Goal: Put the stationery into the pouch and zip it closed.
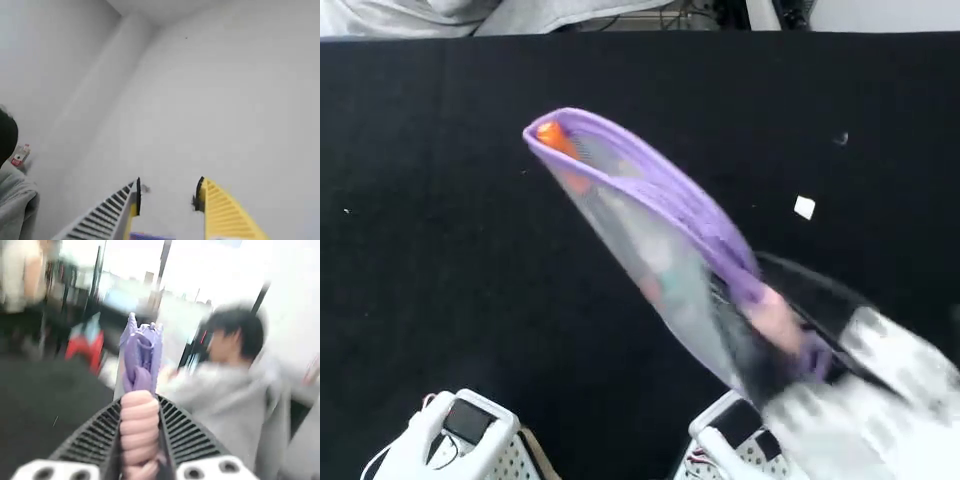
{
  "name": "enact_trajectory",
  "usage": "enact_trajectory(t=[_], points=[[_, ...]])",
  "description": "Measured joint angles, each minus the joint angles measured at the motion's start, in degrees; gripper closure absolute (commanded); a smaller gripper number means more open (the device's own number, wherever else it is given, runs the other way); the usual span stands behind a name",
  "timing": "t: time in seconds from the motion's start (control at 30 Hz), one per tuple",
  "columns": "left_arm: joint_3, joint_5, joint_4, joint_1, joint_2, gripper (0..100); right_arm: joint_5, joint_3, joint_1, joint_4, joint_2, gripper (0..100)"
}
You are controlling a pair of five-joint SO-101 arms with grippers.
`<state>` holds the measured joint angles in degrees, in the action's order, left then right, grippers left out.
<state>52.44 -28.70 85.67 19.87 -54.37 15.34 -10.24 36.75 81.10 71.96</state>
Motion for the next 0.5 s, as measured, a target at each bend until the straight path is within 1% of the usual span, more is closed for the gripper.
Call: enact_trajectory(t=[0.13,0.23,0.33,0.43,0.5], points=[[0.0,0.0,3.3,0.0,0.0,79,0.5,0.1,0.2,-1.7,6.8,98.8],[-1.3,0.0,3.8,-0.1,-0.1,79,0.5,2.9,0.2,-3.9,9.2,98.8],[-5.4,0.0,3.8,-0.4,-0.4,79,0.5,5.8,-0.2,-6.2,10.4,98.8],[-11.3,0.0,3.6,-0.4,-0.4,79,0.5,6.6,-2.2,-8.7,14.8,98.8],[-13.2,0.0,3.6,-0.4,-0.3,79,0.8,10.9,-3.7,-12.0,16.4,98.8]])
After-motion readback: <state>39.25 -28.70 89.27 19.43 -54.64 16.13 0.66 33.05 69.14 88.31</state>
